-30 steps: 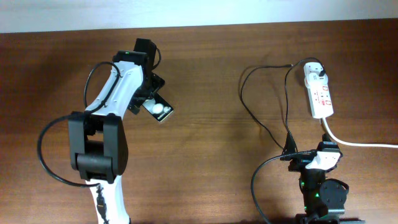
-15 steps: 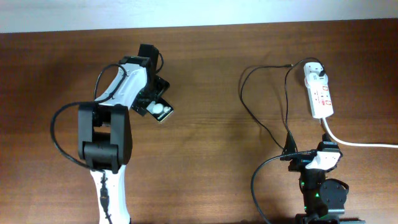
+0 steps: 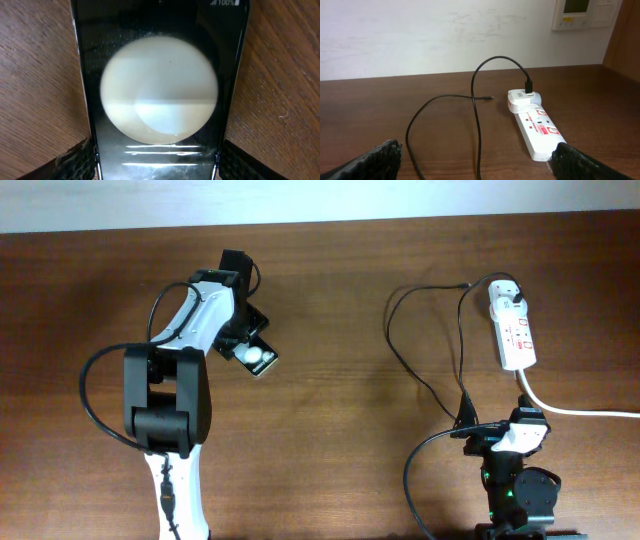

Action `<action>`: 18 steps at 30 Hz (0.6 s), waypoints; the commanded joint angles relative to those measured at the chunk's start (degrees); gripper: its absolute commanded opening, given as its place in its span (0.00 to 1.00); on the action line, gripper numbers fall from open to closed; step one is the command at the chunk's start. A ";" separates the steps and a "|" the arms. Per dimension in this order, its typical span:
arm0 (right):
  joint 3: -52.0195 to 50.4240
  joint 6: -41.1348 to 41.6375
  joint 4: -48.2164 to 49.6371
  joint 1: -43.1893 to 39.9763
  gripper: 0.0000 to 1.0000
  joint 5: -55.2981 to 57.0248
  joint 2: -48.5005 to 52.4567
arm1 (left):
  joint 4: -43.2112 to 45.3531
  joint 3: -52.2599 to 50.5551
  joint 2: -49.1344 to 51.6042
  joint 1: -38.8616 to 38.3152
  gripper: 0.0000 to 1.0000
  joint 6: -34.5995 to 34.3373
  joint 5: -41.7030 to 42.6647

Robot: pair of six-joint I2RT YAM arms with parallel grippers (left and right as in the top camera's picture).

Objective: Plug charger to phone and switch on socket
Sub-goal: 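Lift the phone with the left gripper and tilt it upright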

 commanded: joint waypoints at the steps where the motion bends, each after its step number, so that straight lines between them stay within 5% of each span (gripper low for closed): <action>1: -0.42 -0.02 -0.15 0.57 0.99 0.87 -0.28 | -0.33 -0.59 3.91 0.33 0.72 3.08 0.92; 10: -0.42 -0.02 -0.15 0.57 0.99 0.87 -0.28 | -4.22 1.27 3.74 0.20 0.54 13.53 6.60; 18: -0.42 -0.02 -0.15 0.57 0.99 0.87 -0.28 | -19.32 17.79 3.72 0.20 0.54 14.80 6.88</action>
